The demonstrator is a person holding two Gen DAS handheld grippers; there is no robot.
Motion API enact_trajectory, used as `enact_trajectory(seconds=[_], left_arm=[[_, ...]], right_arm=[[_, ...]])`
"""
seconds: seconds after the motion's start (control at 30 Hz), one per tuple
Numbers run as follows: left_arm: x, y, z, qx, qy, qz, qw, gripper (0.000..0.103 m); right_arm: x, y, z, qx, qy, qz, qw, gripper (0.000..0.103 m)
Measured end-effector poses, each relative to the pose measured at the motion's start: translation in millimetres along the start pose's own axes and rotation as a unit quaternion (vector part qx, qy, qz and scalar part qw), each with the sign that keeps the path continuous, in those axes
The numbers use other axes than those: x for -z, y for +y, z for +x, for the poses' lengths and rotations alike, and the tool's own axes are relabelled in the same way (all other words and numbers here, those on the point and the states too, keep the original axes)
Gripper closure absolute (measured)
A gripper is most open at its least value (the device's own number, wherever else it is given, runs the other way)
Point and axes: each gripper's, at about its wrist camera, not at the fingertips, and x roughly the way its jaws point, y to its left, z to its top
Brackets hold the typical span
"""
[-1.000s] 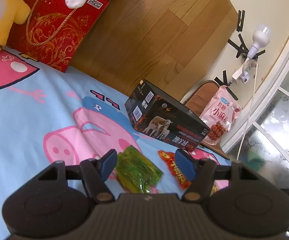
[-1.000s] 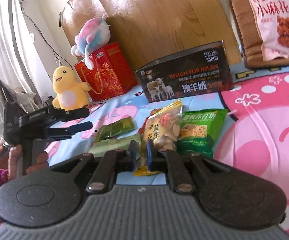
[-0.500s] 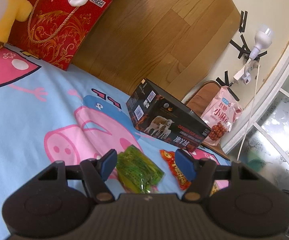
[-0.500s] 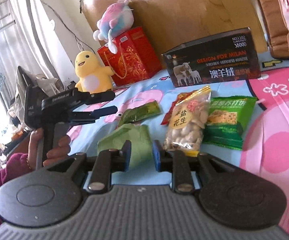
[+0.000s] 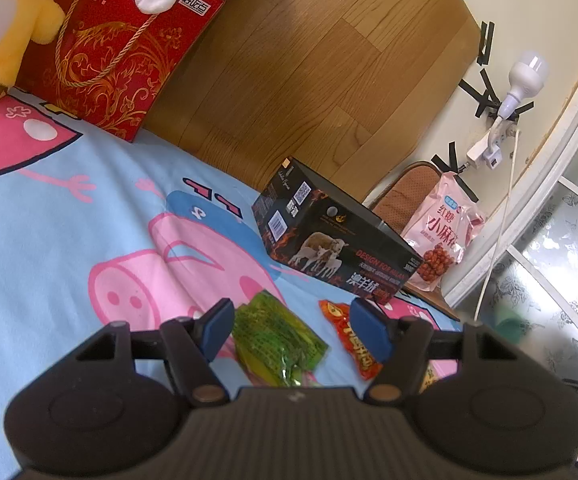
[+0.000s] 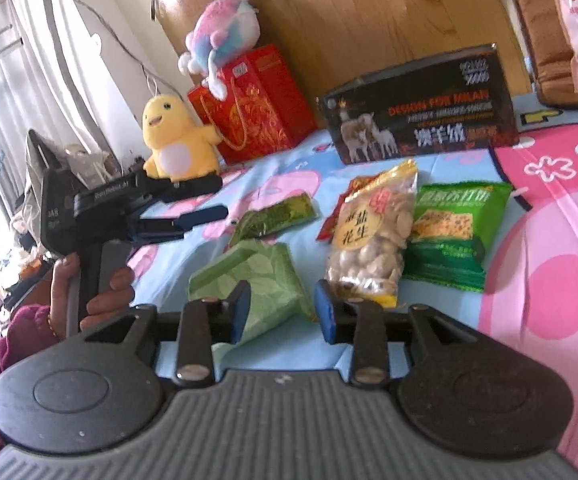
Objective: Organize snacks
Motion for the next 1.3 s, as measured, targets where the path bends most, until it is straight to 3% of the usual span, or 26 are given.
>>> enact_trajectory(seconds=[0.13, 0.47, 0.7, 0.83, 1.07, 1.3], left_arm=[[-0.1, 0.0, 0.0, 0.000, 0.000, 0.000, 1.0000, 0.038], [0.0, -0.3, -0.9, 0.000, -0.001, 0.000, 1.0000, 0.034], [1.8, 3.2, -14.3, -0.002, -0.011, -0.020, 0.9997, 0.034], [11.7, 0.2, -41.6, 0.030, -0.009, -0.032, 0.9990, 0.034], [39.0, -32.5, -78.2, 0.074, 0.029, 0.003, 0.9968, 0.034], [61.0, -44.7, -61.5, 0.102, 0.095, -0.014, 0.9901, 0.037]], right_arm=[[3.9, 8.2, 0.9, -0.006, 0.017, -0.027, 0.999, 0.063], [20.8, 16.5, -14.6, -0.031, 0.041, -0.024, 0.998, 0.063], [20.9, 17.8, -16.5, -0.017, 0.036, -0.034, 0.999, 0.060], [19.7, 22.7, -19.8, 0.009, 0.035, -0.072, 0.997, 0.053], [16.4, 24.2, -12.5, 0.015, 0.055, -0.128, 0.990, 0.052], [13.4, 35.2, 2.4, 0.003, 0.065, -0.178, 0.982, 0.052]])
